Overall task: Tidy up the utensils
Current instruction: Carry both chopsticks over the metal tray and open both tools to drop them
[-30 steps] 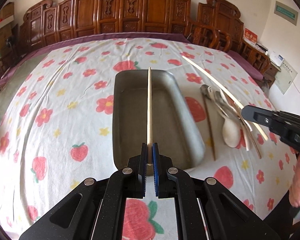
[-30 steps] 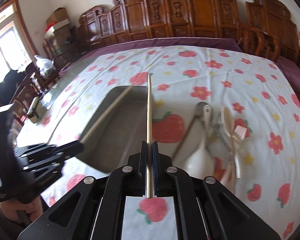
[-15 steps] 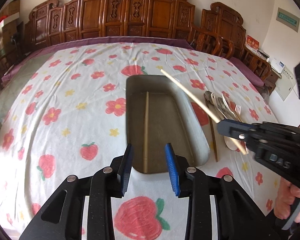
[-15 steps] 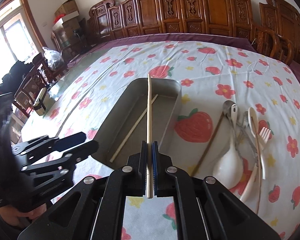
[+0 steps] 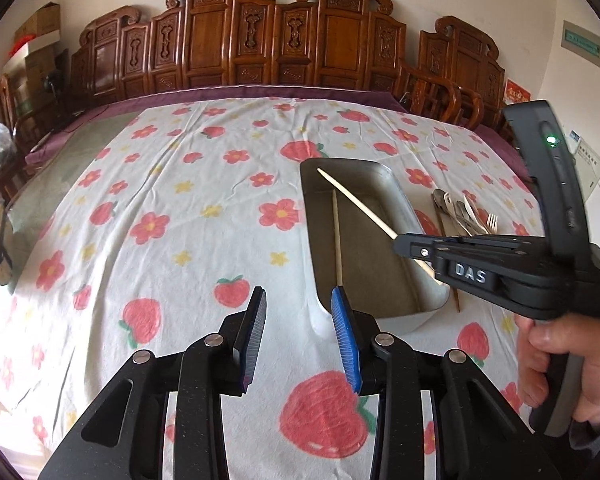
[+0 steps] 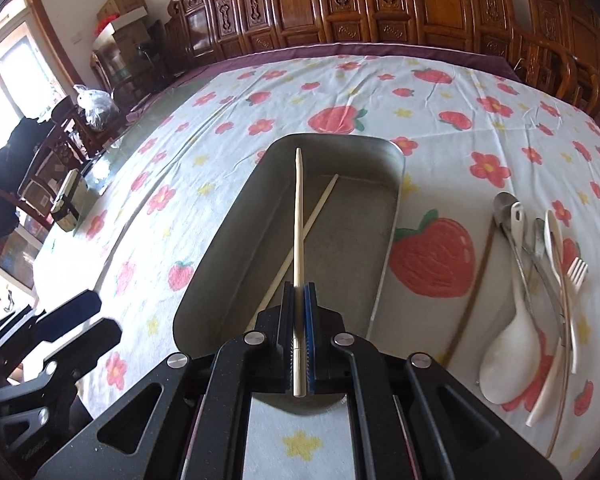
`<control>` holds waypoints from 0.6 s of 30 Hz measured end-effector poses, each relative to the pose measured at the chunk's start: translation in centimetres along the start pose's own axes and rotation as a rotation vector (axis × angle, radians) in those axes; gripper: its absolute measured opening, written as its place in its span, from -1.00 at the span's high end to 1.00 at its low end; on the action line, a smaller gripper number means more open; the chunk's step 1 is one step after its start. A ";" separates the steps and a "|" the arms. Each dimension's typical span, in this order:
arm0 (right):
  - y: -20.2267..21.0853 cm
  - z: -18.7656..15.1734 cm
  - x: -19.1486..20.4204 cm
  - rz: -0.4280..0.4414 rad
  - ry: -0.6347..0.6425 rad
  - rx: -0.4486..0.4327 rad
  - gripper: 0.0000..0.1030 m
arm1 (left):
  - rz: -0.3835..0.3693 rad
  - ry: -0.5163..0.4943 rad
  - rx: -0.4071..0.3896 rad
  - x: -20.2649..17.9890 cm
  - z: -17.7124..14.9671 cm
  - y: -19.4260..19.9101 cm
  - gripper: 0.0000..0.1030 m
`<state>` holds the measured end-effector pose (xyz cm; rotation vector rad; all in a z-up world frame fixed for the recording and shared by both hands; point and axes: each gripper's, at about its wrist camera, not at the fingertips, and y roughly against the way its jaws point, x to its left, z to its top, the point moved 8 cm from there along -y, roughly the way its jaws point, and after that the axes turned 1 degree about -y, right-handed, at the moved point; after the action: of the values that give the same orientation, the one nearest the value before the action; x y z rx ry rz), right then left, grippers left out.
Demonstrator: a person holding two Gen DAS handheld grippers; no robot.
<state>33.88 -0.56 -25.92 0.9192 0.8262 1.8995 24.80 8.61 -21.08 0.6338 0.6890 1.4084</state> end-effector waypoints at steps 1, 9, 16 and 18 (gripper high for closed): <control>-0.1 0.0 0.0 0.000 0.000 0.001 0.89 | 0.000 0.001 0.000 0.0 0.0 0.1 0.38; -0.3 0.1 0.9 0.012 0.026 -0.003 0.87 | -0.006 0.006 -0.002 0.0 -0.3 0.5 0.38; 1.1 0.0 1.3 0.052 0.054 -0.025 0.71 | -0.009 -0.008 -0.010 -0.9 -0.1 1.2 0.38; 2.2 -0.2 1.0 0.055 0.069 -0.043 0.71 | -0.010 -0.014 -0.013 -1.3 -0.1 1.4 0.38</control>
<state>32.50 -0.60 -23.96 0.8629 0.8051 1.9979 23.74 7.37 -19.97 0.6289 0.6698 1.3972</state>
